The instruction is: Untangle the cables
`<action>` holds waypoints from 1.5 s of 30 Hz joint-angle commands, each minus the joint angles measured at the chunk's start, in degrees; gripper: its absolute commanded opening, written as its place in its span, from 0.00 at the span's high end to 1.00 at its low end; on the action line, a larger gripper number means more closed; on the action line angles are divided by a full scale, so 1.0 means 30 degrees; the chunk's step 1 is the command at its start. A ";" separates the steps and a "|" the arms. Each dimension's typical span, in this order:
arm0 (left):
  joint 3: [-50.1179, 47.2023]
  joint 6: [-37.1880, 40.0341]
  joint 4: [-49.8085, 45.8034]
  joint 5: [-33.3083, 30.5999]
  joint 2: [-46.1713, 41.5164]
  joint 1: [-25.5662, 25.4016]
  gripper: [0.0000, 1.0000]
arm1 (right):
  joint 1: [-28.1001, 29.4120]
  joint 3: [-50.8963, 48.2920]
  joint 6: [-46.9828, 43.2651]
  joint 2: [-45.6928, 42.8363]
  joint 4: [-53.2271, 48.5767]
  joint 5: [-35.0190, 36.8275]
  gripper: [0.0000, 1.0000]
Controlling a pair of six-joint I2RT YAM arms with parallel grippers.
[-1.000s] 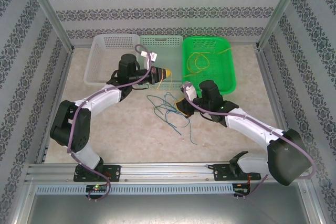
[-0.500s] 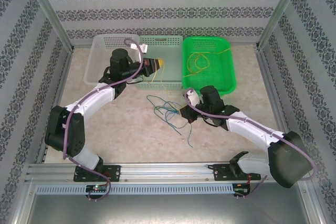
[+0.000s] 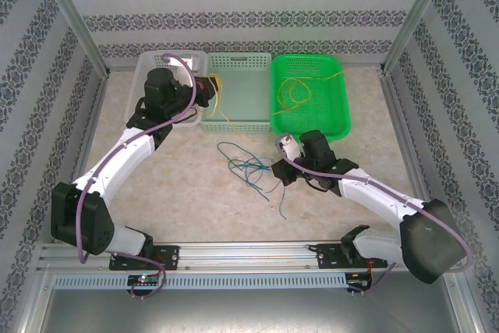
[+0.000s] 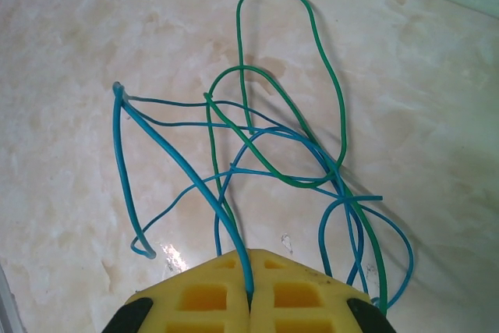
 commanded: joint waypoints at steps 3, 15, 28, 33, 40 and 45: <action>-0.0219 0.0438 -0.0477 0.0189 -0.0180 0.0103 1.00 | 0.0204 0.0586 0.0235 0.0093 -0.0464 0.0556 0.80; -0.0377 0.0980 -0.1124 0.2561 0.0686 -0.0502 0.99 | -0.1030 0.2507 0.1944 -0.3051 -0.0113 0.0473 0.17; -0.0177 0.2262 -0.0232 0.4117 0.1222 -0.1861 0.98 | -0.2082 0.8514 0.6249 0.1855 0.0073 -0.7455 0.20; -0.0332 0.2467 0.0040 0.3835 0.1192 -0.2018 0.98 | -0.0790 0.8990 0.7168 0.3773 0.0923 -0.8279 0.20; -0.0504 0.2310 0.0848 0.3848 0.1153 -0.2191 0.98 | -0.0078 0.9044 0.8065 0.5178 0.2360 -0.8391 0.23; -0.0757 0.2120 0.1408 0.3718 0.1174 -0.2305 0.98 | 0.0389 0.9505 0.8397 0.5978 0.2997 -0.8659 0.26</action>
